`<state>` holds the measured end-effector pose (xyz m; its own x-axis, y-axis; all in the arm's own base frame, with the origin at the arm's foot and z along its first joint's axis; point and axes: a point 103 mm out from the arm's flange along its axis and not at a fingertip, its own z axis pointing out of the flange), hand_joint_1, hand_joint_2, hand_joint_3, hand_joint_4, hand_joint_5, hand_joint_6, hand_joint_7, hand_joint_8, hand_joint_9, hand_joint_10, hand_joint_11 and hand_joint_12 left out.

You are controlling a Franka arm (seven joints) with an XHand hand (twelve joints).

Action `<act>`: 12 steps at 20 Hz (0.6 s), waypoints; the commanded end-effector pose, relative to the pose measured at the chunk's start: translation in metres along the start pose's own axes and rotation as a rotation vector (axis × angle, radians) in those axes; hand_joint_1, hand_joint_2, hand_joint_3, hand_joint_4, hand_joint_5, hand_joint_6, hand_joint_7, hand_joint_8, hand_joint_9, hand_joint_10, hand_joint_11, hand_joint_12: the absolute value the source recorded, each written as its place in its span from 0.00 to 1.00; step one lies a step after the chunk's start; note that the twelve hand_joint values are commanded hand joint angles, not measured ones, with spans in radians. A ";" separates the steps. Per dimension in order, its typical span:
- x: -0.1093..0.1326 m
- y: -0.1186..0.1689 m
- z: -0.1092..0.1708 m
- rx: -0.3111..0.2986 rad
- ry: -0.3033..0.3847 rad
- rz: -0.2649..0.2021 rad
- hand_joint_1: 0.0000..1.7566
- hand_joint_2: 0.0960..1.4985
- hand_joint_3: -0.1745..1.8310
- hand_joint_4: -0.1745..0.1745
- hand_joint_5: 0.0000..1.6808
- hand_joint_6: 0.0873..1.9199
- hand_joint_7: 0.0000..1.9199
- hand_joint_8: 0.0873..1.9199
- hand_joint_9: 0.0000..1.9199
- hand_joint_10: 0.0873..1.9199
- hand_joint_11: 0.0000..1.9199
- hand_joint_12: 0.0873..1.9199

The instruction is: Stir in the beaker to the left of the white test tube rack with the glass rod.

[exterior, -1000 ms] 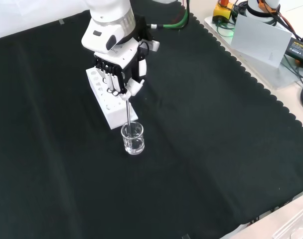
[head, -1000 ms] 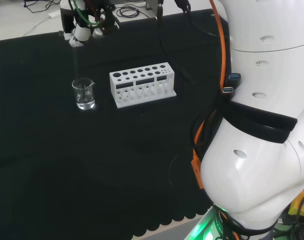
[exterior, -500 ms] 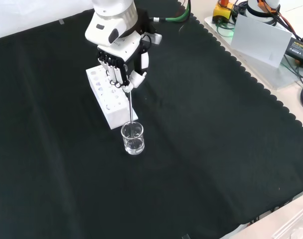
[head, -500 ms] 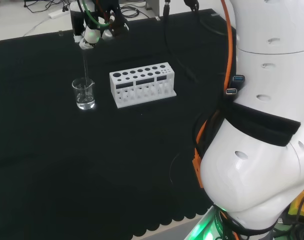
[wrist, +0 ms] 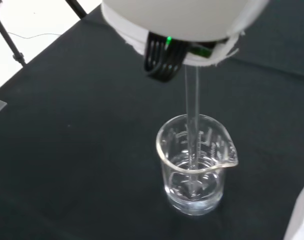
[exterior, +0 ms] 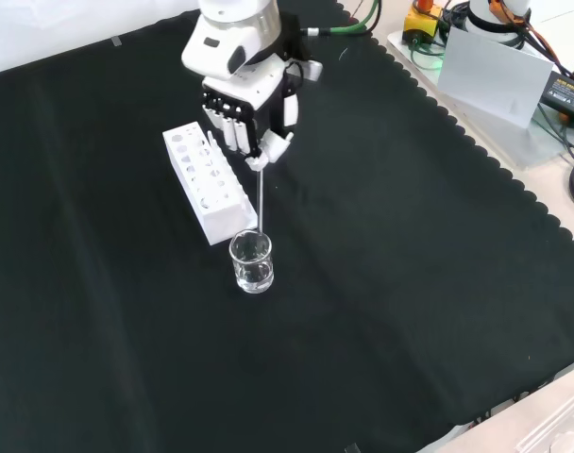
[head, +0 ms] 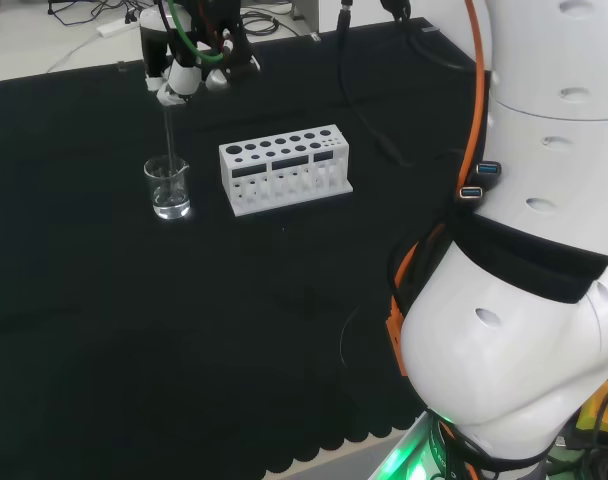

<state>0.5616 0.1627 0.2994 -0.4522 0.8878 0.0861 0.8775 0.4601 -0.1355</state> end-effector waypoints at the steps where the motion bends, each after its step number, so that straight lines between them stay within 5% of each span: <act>1: 0.025 0.005 -0.007 -0.030 0.008 -0.038 0.76 0.33 0.50 0.00 0.83 0.11 0.68 0.48 0.87 0.37 0.88 0.28; 12: 0.034 0.005 -0.010 -0.037 -0.031 -0.035 0.76 0.32 0.51 0.00 0.83 0.11 0.68 0.48 0.87 0.37 0.88 0.28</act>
<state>0.5534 0.1899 0.3110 -0.4832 0.8731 0.0657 0.8675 0.4875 -0.0988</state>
